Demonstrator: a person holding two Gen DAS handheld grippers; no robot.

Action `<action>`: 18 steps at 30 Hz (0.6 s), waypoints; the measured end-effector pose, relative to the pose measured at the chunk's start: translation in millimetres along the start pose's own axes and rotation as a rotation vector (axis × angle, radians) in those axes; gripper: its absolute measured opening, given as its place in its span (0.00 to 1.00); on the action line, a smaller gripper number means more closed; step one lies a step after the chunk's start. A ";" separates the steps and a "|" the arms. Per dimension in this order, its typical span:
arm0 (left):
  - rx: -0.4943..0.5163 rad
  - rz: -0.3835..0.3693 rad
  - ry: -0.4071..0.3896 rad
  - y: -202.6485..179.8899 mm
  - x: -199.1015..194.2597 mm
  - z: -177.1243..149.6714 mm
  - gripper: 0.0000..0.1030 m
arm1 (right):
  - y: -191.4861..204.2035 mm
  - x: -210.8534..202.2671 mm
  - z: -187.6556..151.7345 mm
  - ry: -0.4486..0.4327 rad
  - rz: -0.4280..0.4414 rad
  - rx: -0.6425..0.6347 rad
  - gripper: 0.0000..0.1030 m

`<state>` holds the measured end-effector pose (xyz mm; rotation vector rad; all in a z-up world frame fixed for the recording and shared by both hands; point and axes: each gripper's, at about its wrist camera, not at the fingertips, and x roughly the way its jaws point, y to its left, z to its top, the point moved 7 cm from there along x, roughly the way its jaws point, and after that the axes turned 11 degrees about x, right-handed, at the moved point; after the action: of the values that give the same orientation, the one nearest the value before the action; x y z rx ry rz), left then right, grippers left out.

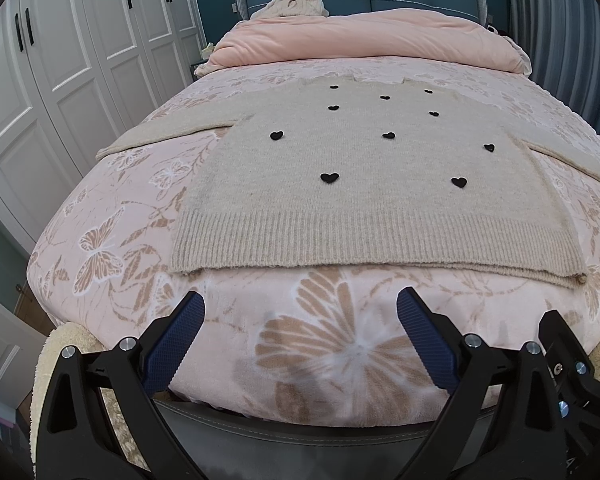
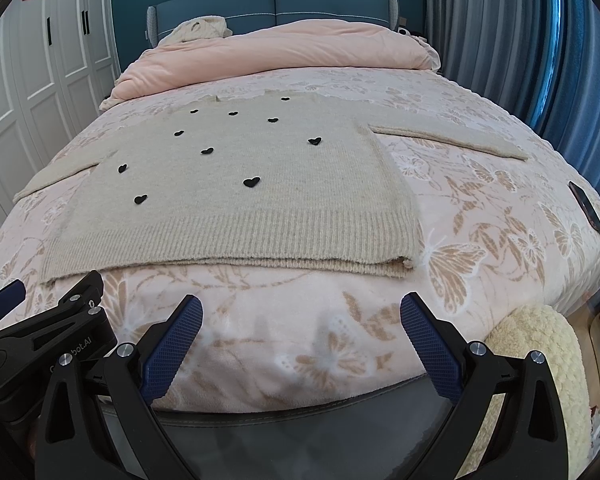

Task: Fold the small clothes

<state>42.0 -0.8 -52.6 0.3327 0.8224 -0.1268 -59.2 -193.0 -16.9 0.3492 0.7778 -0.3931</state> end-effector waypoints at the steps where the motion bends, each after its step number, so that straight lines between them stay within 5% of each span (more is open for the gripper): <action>1: 0.000 0.000 0.000 0.0 0.0 -0.1 0.92 | -0.2 0.1 -0.2 0.000 0.000 0.000 0.95; 14: -0.004 -0.008 0.006 0.9 0.7 -3.2 0.92 | -2.8 2.3 -4.3 0.004 0.003 0.003 0.95; 18: -0.043 -0.066 0.010 8.2 1.5 -0.4 0.94 | -2.2 8.2 -4.2 0.034 0.075 -0.007 0.95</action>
<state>44.8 7.1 -52.0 0.2662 0.8447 -0.1689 -57.4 -194.7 -26.0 0.3785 0.7970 -0.3152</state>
